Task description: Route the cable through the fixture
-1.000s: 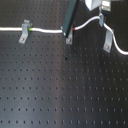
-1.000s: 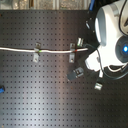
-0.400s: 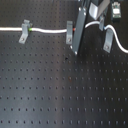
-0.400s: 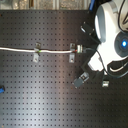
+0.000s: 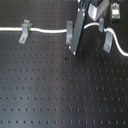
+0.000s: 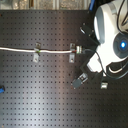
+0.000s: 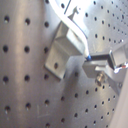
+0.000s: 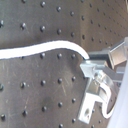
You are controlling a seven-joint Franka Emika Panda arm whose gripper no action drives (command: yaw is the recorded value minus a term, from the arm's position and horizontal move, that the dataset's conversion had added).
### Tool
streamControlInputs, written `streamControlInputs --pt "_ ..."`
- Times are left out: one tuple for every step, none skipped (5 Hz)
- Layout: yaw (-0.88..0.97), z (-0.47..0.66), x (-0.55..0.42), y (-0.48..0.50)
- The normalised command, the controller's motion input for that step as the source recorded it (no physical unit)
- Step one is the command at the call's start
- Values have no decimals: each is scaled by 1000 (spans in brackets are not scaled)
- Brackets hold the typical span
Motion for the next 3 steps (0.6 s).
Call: streamControlInputs --pt "0 84 101 -37" --pt "-240 421 -205 -325" --pt "-151 146 -98 -130"
